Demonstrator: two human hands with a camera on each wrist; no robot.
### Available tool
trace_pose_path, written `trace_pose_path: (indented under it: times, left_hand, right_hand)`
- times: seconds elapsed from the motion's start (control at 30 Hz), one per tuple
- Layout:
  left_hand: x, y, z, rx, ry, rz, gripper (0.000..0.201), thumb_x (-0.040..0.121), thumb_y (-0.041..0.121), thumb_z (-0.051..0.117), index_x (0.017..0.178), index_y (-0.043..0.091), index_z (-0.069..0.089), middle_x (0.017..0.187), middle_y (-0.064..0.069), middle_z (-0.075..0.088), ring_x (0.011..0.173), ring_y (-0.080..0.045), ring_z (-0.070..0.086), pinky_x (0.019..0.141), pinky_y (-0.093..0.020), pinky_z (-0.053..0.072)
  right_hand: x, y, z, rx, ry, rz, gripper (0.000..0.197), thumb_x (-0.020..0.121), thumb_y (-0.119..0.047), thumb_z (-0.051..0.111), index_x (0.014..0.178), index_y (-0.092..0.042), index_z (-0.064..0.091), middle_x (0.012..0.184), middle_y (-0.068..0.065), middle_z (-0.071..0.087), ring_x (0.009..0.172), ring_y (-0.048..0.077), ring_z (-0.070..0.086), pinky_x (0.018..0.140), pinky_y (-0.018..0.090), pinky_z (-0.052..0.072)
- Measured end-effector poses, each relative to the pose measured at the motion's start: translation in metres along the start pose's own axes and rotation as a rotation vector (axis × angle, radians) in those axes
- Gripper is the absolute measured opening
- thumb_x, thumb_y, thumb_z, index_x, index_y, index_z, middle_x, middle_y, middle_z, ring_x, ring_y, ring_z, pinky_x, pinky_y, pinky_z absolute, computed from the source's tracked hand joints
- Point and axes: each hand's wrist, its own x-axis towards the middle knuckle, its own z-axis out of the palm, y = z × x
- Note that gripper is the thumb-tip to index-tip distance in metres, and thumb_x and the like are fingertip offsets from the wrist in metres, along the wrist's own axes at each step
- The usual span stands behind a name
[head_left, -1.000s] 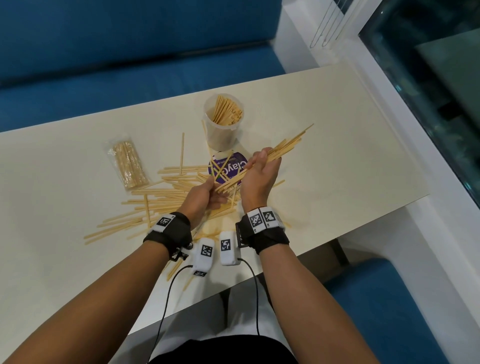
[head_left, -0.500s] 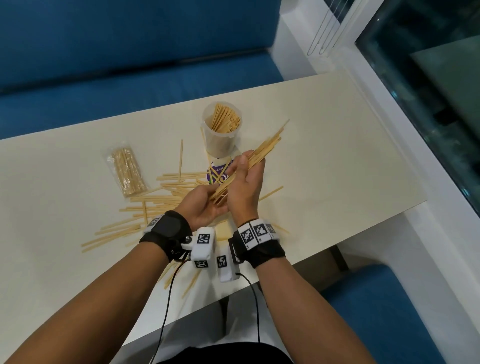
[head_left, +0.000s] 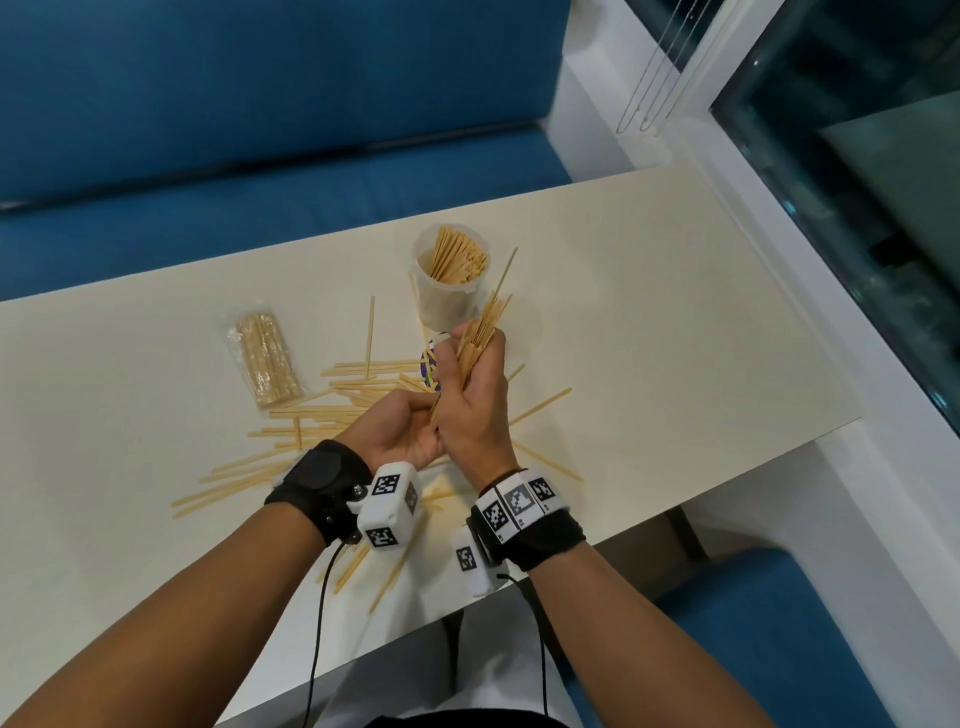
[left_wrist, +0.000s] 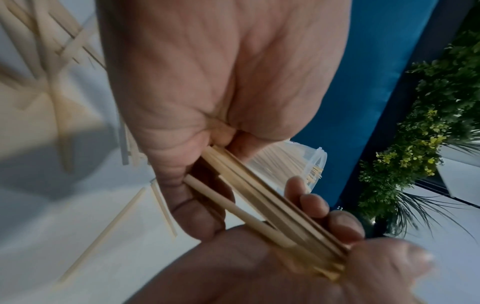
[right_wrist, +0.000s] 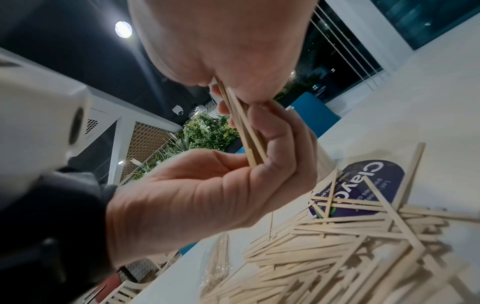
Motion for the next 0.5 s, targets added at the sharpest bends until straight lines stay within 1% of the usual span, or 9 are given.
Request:
trace_pose_path:
  times: [0.07,0.13,0.2,0.27,0.3,0.33,0.4,0.47,0.5]
  left_hand:
    - [-0.002,0.000,0.003,0.002,-0.002,0.004,0.048,0.094,0.003,0.044,0.140,-0.008,0.049,0.133,-0.021,0.058,0.116,-0.029,0.061,0.098,-0.039,0.054]
    - [-0.004,0.001,0.005,-0.011,0.003,0.015,0.046,0.094,0.004,0.044,0.138,-0.005,0.051,0.124,-0.021,0.063,0.110,-0.029,0.066,0.091,-0.039,0.060]
    - [-0.004,0.002,0.006,-0.018,0.022,0.025,0.040,0.098,0.004,0.041,0.134,-0.004,0.054,0.119,-0.021,0.066,0.105,-0.030,0.069,0.085,-0.040,0.062]
    - [-0.005,0.003,0.006,-0.026,0.050,0.026,0.036,0.103,0.005,0.037,0.132,-0.004,0.056,0.116,-0.021,0.067,0.104,-0.030,0.069,0.086,-0.039,0.062]
    - [-0.004,0.003,0.006,-0.034,0.067,0.027,0.035,0.104,0.006,0.036,0.130,-0.004,0.056,0.115,-0.021,0.067,0.103,-0.030,0.070,0.088,-0.039,0.061]
    - [-0.004,0.004,0.006,-0.045,0.078,0.030,0.034,0.104,0.006,0.035,0.128,-0.005,0.057,0.113,-0.021,0.068,0.101,-0.029,0.071,0.087,-0.038,0.061]
    - [-0.003,0.004,0.006,-0.073,0.092,0.045,0.033,0.106,0.008,0.035,0.128,-0.004,0.057,0.110,-0.020,0.068,0.095,-0.029,0.074,0.080,-0.038,0.063]
    - [-0.004,0.004,0.008,-0.092,0.101,0.071,0.032,0.107,0.010,0.037,0.127,-0.002,0.059,0.106,-0.019,0.070,0.088,-0.029,0.075,0.071,-0.038,0.064]
    - [-0.004,0.003,0.009,-0.097,0.101,0.085,0.030,0.107,0.010,0.039,0.123,-0.002,0.061,0.102,-0.019,0.071,0.085,-0.028,0.076,0.068,-0.037,0.064]
  right_hand:
    - [0.000,0.000,-0.001,-0.006,-0.015,-0.014,0.018,0.105,-0.011,0.057,0.120,-0.006,0.049,0.105,0.010,0.064,0.095,0.026,0.066,0.086,0.041,0.058]
    - [0.000,0.000,-0.002,0.002,-0.029,-0.029,0.017,0.102,-0.007,0.059,0.116,-0.008,0.049,0.098,0.010,0.066,0.089,0.024,0.067,0.084,0.040,0.058]
    - [-0.001,-0.001,-0.003,0.007,-0.051,-0.040,0.021,0.101,-0.003,0.059,0.120,-0.008,0.050,0.093,0.008,0.069,0.089,0.019,0.069,0.087,0.029,0.057]
    - [-0.003,0.003,-0.005,-0.027,-0.083,-0.039,0.015,0.102,-0.003,0.058,0.117,-0.004,0.056,0.090,-0.005,0.070,0.090,0.009,0.068,0.088,0.018,0.052]
    - [-0.003,0.005,-0.005,-0.053,-0.101,-0.039,0.009,0.103,-0.006,0.057,0.112,-0.003,0.060,0.091,-0.009,0.069,0.091,0.007,0.067,0.088,0.018,0.051]
    - [-0.004,0.007,-0.005,-0.077,-0.117,-0.029,0.009,0.104,-0.009,0.056,0.107,-0.004,0.063,0.092,-0.008,0.069,0.093,0.008,0.067,0.088,0.021,0.052]
    - [-0.005,0.012,-0.005,-0.106,-0.156,0.014,0.013,0.106,-0.014,0.055,0.106,-0.007,0.066,0.095,-0.002,0.071,0.095,0.010,0.068,0.089,0.025,0.053]
    - [-0.007,0.016,-0.005,-0.143,-0.184,0.050,0.018,0.107,-0.020,0.055,0.108,-0.008,0.069,0.100,-0.002,0.073,0.097,0.006,0.068,0.089,0.021,0.052]
    - [-0.008,0.018,-0.005,-0.162,-0.188,0.059,0.020,0.107,-0.023,0.056,0.109,-0.010,0.070,0.103,-0.002,0.073,0.099,0.005,0.068,0.090,0.020,0.051]
